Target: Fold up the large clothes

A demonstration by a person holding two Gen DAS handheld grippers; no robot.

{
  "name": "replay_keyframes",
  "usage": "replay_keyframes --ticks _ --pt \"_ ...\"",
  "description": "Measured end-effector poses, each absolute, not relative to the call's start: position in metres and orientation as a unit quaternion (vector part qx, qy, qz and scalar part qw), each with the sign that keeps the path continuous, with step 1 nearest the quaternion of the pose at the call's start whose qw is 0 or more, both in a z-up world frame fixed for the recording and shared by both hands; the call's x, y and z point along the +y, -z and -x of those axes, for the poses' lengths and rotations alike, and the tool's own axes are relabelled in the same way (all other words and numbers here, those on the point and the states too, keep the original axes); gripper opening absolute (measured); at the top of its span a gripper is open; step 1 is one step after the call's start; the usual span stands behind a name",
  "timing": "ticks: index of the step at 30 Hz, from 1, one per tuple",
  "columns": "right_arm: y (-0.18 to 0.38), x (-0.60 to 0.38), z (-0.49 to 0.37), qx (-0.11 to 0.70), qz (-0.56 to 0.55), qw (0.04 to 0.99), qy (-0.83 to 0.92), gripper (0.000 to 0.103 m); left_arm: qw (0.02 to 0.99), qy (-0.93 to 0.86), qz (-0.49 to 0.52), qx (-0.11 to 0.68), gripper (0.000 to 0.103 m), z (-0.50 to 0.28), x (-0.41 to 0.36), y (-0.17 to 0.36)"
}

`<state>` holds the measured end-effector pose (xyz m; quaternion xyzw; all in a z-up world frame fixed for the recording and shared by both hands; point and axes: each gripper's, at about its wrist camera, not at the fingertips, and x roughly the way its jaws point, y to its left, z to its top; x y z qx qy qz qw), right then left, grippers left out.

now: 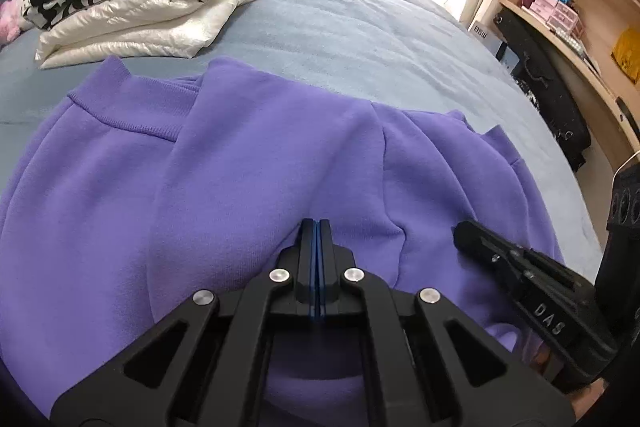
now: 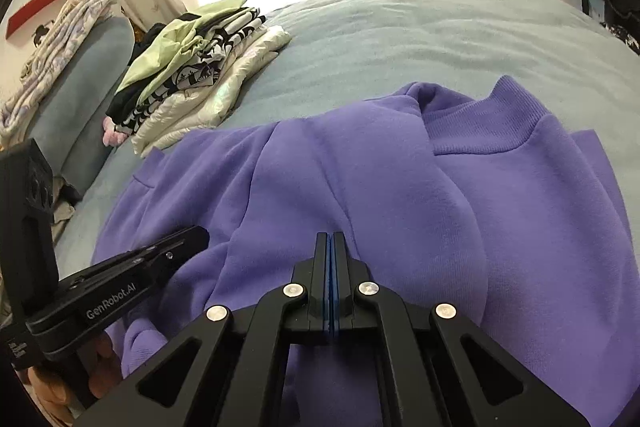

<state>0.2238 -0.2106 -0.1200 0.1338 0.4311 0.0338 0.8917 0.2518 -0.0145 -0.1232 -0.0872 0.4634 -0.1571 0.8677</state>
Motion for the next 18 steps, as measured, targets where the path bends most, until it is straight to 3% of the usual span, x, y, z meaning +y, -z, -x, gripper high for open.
replay_keyframes --ticks 9,18 --pt "0.074 -0.204 -0.177 0.411 -0.158 0.897 -0.047 0.003 0.883 0.116 0.039 0.454 0.002 -0.224 -0.011 0.074" --pt "0.032 -0.175 -0.098 0.39 -0.121 0.912 -0.05 0.004 0.899 0.068 -0.02 0.431 0.002 -0.146 0.014 0.023"
